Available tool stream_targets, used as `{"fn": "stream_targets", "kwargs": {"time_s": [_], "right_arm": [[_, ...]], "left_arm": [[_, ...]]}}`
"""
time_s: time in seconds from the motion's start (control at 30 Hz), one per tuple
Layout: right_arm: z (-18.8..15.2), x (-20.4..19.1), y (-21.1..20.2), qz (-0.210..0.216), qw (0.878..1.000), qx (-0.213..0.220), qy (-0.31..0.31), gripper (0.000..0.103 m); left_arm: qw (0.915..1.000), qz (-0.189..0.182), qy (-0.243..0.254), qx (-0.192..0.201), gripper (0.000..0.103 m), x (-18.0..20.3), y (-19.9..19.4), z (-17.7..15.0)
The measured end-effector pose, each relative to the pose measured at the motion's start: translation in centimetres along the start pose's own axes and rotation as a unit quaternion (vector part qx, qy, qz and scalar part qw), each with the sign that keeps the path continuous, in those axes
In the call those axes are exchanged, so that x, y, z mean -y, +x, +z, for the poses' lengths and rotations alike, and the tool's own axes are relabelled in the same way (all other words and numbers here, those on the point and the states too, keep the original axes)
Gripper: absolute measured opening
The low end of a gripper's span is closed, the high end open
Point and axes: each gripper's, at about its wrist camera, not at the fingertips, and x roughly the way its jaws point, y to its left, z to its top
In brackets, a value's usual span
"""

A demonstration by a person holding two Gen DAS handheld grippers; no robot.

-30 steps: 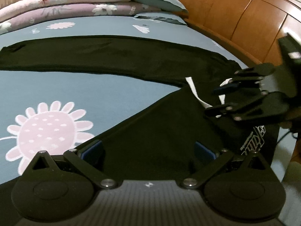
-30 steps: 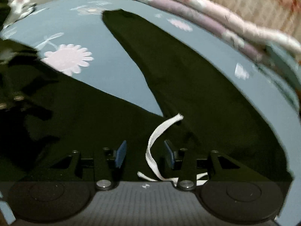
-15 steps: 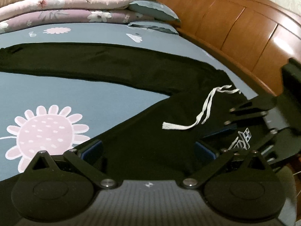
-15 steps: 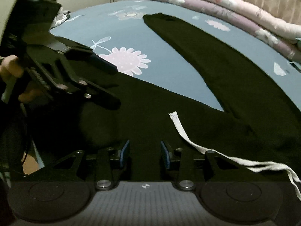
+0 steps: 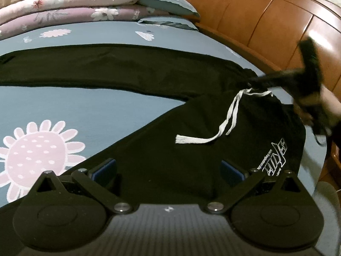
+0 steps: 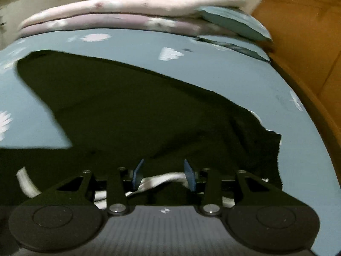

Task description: Fold clothes

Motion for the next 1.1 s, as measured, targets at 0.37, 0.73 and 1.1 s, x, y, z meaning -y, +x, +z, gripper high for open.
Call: {"fn": "stream_targets", "kwargs": {"time_s": [0.37, 0.73, 1.1], "right_arm": [[-3.7, 0.5, 0.0, -0.029, 0.999, -0.023, -0.020, 0.051], [-5.6, 1.9, -4.4, -0.022, 1.000, 0.001, 0.020, 0.056], [-9.8, 1.5, -3.7, -0.005, 0.998, -0.032, 0.058, 0.071]], "left_arm": [[0.9999, 0.000, 0.008, -0.011, 0.102, 0.2, 0.7, 0.1], [0.9999, 0.004, 0.011, -0.011, 0.102, 0.4, 0.5, -0.2], [0.9997, -0.001, 0.018, -0.014, 0.102, 0.8, 0.5, -0.3]]}}
